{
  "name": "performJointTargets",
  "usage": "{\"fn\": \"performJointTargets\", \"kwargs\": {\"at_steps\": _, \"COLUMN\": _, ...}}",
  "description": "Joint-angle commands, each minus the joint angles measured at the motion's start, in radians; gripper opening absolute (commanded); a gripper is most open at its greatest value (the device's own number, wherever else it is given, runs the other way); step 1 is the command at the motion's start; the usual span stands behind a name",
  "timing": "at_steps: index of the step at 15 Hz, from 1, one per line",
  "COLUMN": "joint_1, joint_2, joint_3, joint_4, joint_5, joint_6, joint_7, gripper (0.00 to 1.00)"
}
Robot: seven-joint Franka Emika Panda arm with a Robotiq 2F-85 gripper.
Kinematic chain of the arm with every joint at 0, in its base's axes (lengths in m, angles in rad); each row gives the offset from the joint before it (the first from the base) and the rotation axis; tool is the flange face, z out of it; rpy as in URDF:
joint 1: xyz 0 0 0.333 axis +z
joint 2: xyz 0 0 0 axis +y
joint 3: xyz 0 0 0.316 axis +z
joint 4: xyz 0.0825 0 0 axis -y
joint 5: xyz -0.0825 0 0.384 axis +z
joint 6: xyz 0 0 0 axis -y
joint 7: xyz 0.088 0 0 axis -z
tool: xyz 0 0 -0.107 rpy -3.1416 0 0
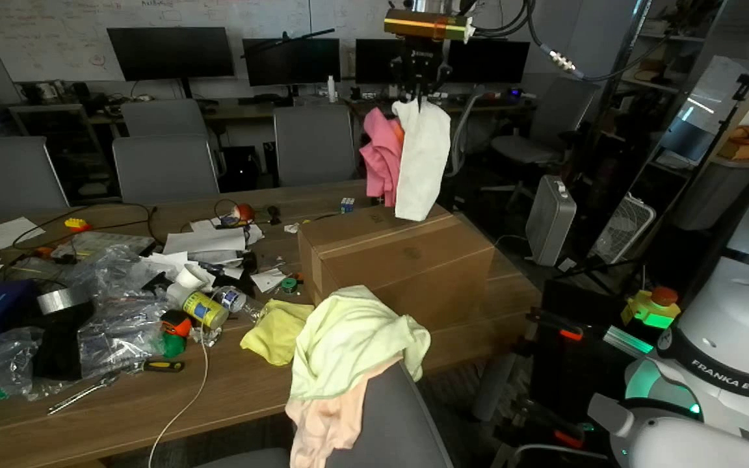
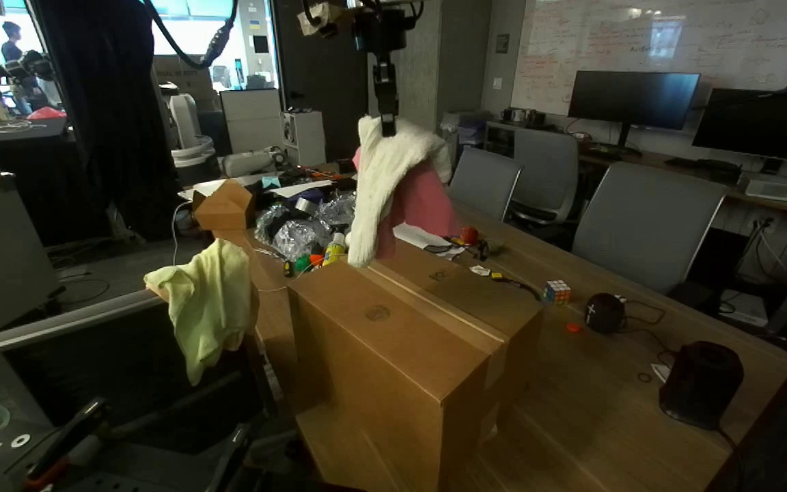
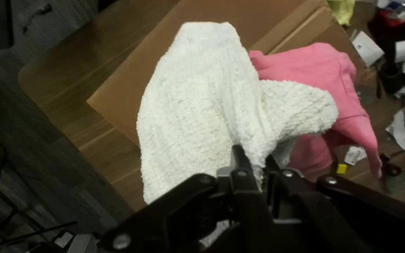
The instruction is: Pick their clothes on the back rest of the chair and put them on the table
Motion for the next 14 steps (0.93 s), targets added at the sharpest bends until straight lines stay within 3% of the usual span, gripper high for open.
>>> {"fn": "performJointTargets", "kwargs": {"at_steps": 1, "joint_1": 0.009, "joint_2": 0.081, "joint_3": -0.005, "joint_4": 0.079, "joint_5": 0.036, "joint_6": -0.174, "joint_7": -0.046, "gripper": 0.42}}
{"fn": "performJointTargets", "kwargs": {"at_steps": 4, "joint_1": 0.013, "joint_2": 0.123, "joint_3": -0.005, "joint_4": 0.100, "joint_5": 0.050, "joint_6": -0.289, "joint_7": -0.080, "gripper": 0.65}}
{"fn": "performJointTargets", "kwargs": {"at_steps": 9, "joint_1": 0.038, "joint_2": 0.103, "joint_3": 0.022, "joint_4": 0.028, "joint_5": 0.090, "joint_6": -0.363, "joint_7": -0.255, "gripper": 0.99}}
{"fn": "performJointTargets", "kwargs": {"at_steps": 14, "joint_1": 0.126, "joint_2": 0.031, "joint_3": 0.091, "joint_4": -0.117, "joint_5": 0.079, "joint_6": -0.354, "joint_7": -0.375, "gripper": 1.00}}
